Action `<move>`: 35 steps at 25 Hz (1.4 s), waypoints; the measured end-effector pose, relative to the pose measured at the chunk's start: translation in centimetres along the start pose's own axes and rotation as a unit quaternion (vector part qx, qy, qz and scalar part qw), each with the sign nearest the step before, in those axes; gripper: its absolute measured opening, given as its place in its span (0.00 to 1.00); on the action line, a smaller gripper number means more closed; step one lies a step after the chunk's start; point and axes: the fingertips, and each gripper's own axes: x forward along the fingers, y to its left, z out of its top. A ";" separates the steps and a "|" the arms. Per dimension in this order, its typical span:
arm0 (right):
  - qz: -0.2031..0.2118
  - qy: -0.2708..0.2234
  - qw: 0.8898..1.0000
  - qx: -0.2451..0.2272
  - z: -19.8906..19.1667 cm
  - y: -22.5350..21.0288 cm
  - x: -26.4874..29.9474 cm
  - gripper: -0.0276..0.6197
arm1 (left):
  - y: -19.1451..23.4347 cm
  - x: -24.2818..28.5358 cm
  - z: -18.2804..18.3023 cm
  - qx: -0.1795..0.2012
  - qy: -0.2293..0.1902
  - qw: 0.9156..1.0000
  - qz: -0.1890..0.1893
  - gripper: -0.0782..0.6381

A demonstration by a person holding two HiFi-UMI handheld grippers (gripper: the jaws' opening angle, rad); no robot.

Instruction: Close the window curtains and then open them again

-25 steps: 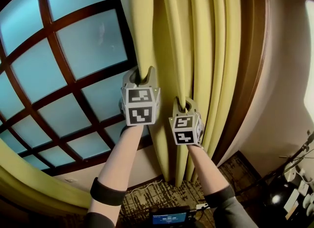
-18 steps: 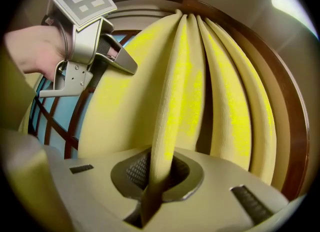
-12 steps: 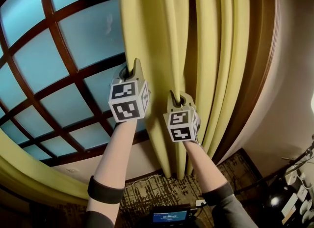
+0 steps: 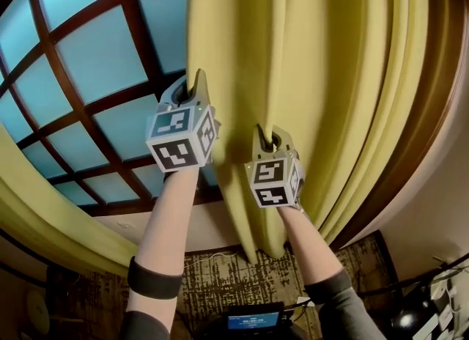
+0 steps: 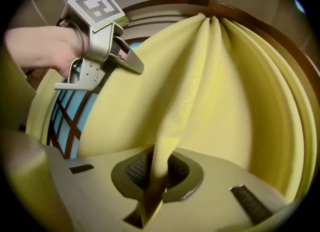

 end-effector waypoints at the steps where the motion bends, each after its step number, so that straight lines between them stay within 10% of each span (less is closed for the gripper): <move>1: 0.008 -0.003 1.000 -0.003 0.6 1.2 0.4 0.08 | 1.2 -0.5 0.3 -0.008 -0.005 1.000 0.004 0.10; 18: 0.127 -0.063 0.989 -0.036 12.6 24.1 5.2 0.08 | 23.5 -11.2 7.0 -0.043 -0.077 0.993 0.075 0.10; 27: 0.217 -0.059 0.974 -0.040 11.7 35.8 6.9 0.08 | 36.8 -19.8 0.8 -0.112 -0.066 0.977 0.167 0.10; 35: 0.212 -0.073 0.973 -0.050 18.6 49.5 6.4 0.08 | 46.8 -27.7 5.1 -0.122 -0.090 0.979 0.135 0.10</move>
